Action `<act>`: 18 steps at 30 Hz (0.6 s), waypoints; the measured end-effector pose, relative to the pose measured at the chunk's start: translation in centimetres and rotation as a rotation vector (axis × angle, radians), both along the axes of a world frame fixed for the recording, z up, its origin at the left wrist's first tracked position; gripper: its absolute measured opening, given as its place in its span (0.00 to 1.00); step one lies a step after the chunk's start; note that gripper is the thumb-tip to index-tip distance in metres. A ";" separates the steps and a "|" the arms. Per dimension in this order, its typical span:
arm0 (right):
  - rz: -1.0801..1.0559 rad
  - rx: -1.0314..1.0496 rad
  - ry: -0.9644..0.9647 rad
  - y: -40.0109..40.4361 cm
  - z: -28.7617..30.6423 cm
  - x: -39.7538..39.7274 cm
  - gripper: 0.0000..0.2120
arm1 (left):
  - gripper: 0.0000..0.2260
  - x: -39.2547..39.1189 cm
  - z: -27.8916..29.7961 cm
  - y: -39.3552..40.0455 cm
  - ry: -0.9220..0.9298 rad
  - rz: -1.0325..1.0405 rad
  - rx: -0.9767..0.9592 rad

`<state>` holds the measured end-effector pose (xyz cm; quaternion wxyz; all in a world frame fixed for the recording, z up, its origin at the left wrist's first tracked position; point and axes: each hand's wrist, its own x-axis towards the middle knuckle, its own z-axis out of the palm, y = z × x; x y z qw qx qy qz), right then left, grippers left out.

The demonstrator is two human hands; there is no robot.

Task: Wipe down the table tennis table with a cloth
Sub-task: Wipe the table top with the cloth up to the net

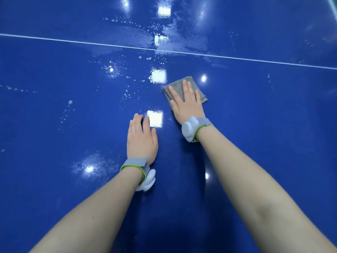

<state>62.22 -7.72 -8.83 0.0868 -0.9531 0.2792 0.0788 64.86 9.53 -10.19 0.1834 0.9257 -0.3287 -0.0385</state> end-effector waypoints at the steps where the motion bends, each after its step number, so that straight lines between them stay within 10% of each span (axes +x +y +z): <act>1: -0.087 -0.002 0.009 -0.7 0.1 -0.7 0.24 | 0.20 0.2 0.1 0.4 -0.004 -0.039 0.011; 6: -0.264 -0.013 0.049 0.4 0.0 -2.2 0.24 | 0.23 0.1 1.0 2.5 0.042 -0.153 0.062; 18: 0.096 0.041 0.038 6.3 0.6 -4.5 0.23 | 0.25 -2.3 1.2 6.1 0.028 -0.221 0.198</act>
